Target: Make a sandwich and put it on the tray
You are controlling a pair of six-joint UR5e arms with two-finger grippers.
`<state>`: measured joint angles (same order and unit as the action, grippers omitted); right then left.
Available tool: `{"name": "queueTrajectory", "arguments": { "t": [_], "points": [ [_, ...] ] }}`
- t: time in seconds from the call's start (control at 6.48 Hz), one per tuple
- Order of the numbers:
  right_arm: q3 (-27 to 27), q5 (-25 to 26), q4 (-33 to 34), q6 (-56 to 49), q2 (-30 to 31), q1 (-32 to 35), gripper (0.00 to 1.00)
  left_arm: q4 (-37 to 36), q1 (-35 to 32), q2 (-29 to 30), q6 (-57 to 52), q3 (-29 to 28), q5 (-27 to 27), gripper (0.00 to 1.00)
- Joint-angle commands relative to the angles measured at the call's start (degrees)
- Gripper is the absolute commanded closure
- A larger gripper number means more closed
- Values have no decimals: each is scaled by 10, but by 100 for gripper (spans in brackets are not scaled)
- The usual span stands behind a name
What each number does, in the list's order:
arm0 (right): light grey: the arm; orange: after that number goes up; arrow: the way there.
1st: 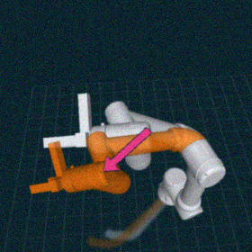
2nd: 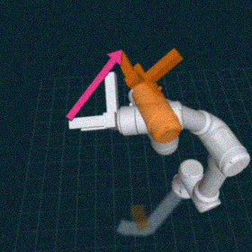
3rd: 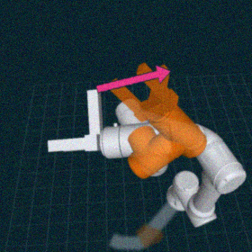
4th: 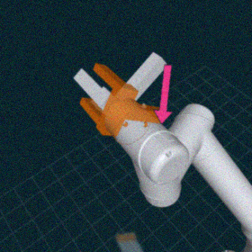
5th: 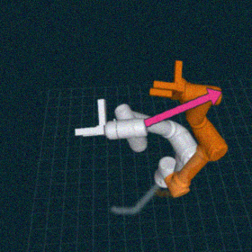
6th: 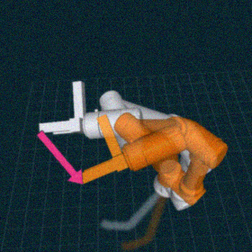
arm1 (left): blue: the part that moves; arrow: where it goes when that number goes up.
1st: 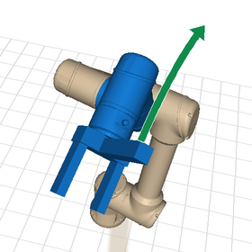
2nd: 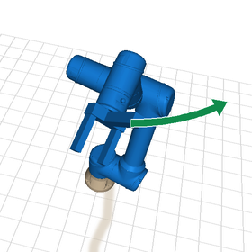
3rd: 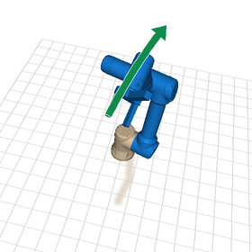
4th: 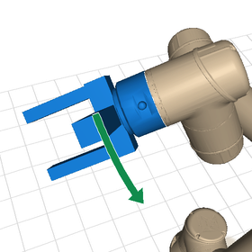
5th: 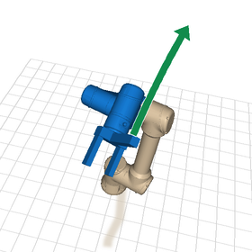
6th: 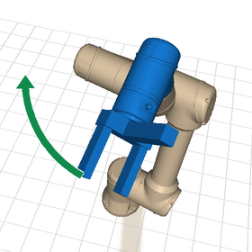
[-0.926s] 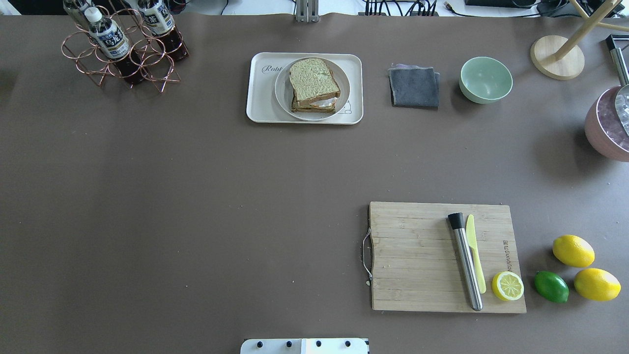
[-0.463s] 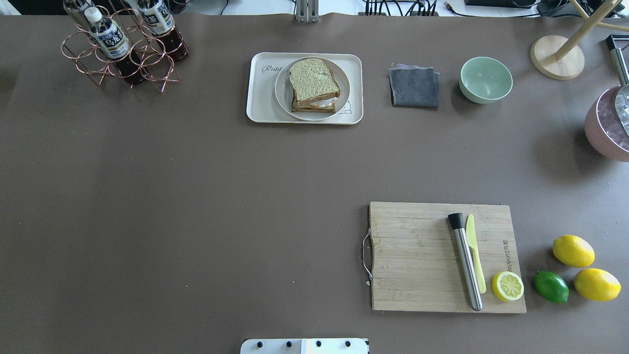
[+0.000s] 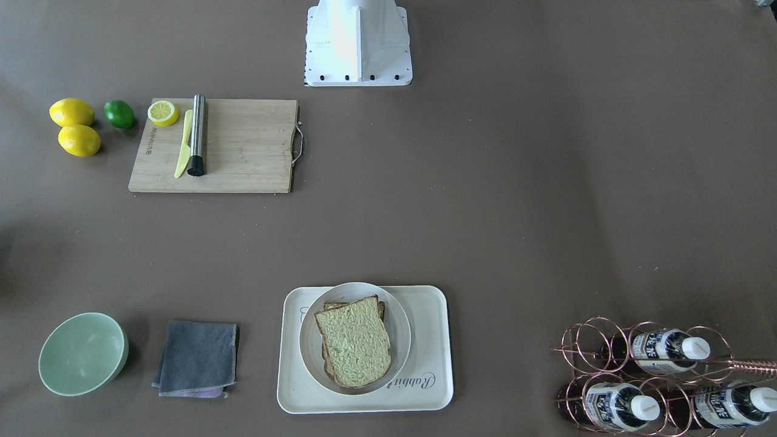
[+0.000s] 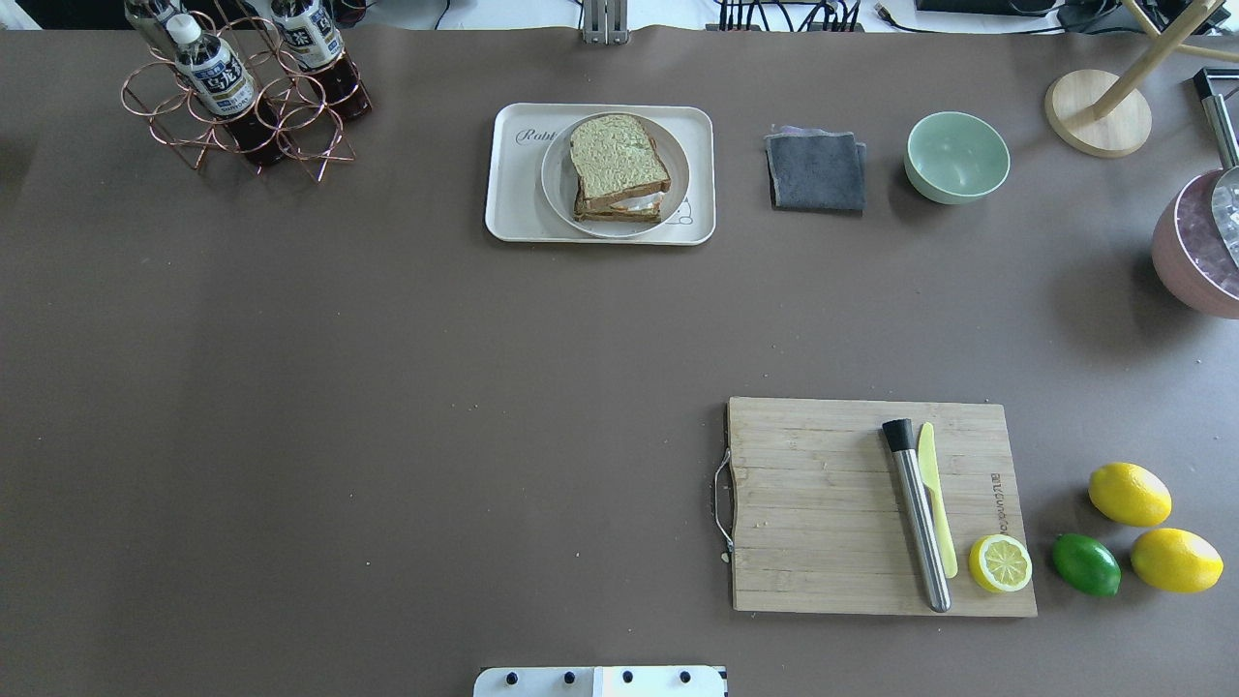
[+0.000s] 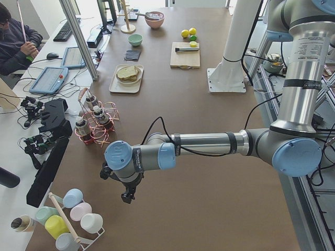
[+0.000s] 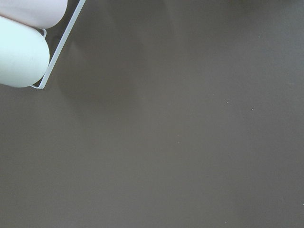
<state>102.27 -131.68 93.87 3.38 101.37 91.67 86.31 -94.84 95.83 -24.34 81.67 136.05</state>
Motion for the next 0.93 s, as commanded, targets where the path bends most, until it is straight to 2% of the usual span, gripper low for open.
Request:
{"name": "queueTrajectory", "arguments": {
  "t": [0.0, 0.77],
  "points": [
    [3, -1, 0, 1, 0, 0, 0, 1, 0, 0, -1, -2, 0, 2],
    [24, -1, -1, -4, -1, 2, 0, 0, 0, 0, -1, -3, 1, 2]
  ]
}}
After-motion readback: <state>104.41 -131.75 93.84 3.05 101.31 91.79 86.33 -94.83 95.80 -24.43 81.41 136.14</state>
